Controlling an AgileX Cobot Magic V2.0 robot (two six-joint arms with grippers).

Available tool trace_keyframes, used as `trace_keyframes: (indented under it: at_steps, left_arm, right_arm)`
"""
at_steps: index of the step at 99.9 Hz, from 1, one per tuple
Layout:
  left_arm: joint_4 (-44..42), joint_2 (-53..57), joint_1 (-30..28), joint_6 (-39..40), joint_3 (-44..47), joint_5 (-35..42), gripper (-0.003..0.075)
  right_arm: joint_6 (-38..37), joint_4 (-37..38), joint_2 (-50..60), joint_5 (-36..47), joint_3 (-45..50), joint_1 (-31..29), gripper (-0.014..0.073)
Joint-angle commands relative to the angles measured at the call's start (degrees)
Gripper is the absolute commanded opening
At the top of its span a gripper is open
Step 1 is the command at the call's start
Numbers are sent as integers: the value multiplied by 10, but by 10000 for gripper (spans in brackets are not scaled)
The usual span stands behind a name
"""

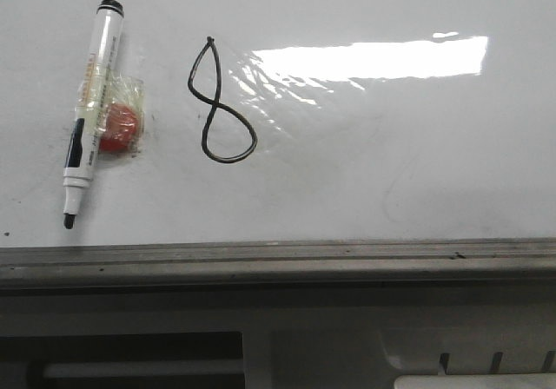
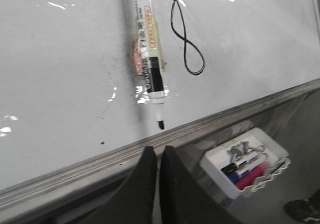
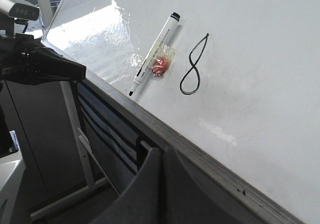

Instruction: Write number 8 on whiteboard

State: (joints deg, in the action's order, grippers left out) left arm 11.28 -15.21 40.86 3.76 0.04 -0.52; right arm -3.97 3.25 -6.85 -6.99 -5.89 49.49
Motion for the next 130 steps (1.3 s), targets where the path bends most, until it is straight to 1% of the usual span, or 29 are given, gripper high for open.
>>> trace_keyframes:
  at_steps: [1,10,27,28,29,30,40,48,59,71,81,93,99,108,130]
  left_arm:
    - [-26,30,-45,1,18,-16,-20]
    - [-26,72,-100,1,18,-56,-20]
    - [-26,140,-233,1,18,-104,-20]
    - [-26,140,-233,1,18,-104,-20]
    - [-26,144,-250,1,18,-110,-20]
    - [-26,146,-250,1,18,-110,-20]
    - [-30,171,-324,1,18,-145,-20]
    - [-38,171,-371,1,18,-155,-20]
    - [-75,171,-382,6,18,-153,-20]
    - [-80,171,-406,8,18,-153,-20]
    - [-101,171,-422,11,18,-154,-20]
    - [-103,172,-438,61,18,-169,-20]
    - [-107,172,-447,67,18,-169,-20]
    - [-124,172,-450,67,18,-171,-20]
    - [-124,171,-450,67,18,-171,-20]
  right_arm:
    - [5,5,-5,45,-15,-1,-63]
    - [5,5,-5,45,-15,-1,-63]
    - [5,5,-5,45,-15,-1,-63]
    - [5,5,-5,45,-15,-1,-63]
    - [5,5,-5,45,-15,-1,-63]
    - [5,5,-5,45,-15,-1,-63]
    - [5,5,-5,45,-15,-1,-63]
    - [5,5,-5,45,-15,-1,-63]
    - [5,5,-5,45,-15,-1,-63]
    - [5,5,-5,45,-15,-1,-63]
    - [5,5,-5,45,-15,-1,-63]
    - [5,5,-5,45,-15,-1,-63]
    - [5,5,-5,45,-15,-1,-63]
    - [5,5,-5,45,-15,-1,-63]
    - [5,5,-5,45,-15,-1,-63]
